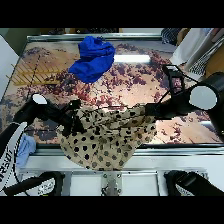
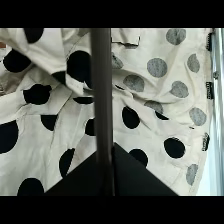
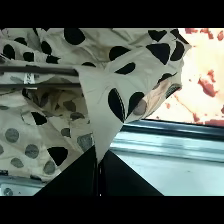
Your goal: Fold the clothes and pants, and hang the long-sleeved shirts on hangers.
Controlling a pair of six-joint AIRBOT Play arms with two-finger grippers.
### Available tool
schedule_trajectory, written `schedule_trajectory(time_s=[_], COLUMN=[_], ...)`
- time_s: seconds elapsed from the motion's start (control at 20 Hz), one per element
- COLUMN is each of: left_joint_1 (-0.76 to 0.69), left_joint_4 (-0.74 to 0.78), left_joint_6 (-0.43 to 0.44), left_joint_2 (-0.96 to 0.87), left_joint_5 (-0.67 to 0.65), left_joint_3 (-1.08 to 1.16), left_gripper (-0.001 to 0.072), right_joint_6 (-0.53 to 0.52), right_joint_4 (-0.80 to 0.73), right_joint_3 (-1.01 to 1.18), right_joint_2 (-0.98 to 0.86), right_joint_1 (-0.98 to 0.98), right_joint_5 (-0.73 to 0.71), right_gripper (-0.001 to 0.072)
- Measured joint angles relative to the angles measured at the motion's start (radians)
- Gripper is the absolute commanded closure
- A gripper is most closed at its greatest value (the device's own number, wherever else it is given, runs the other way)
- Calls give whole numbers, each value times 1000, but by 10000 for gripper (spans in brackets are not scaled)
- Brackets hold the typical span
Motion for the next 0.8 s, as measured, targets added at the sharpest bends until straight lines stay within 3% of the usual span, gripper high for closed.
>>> schedule_trajectory(time_s=[0.8], left_joint_1=[0], left_joint_4=[-1], left_joint_6=[39], left_joint_2=[-1], left_joint_5=[-6], left_joint_3=[0], left_gripper=[699], right_joint_6=[-20], right_joint_4=[1], right_joint_3=[0], right_joint_2=[-13], right_joint_1=[123], right_joint_5=[-183], right_gripper=[699])
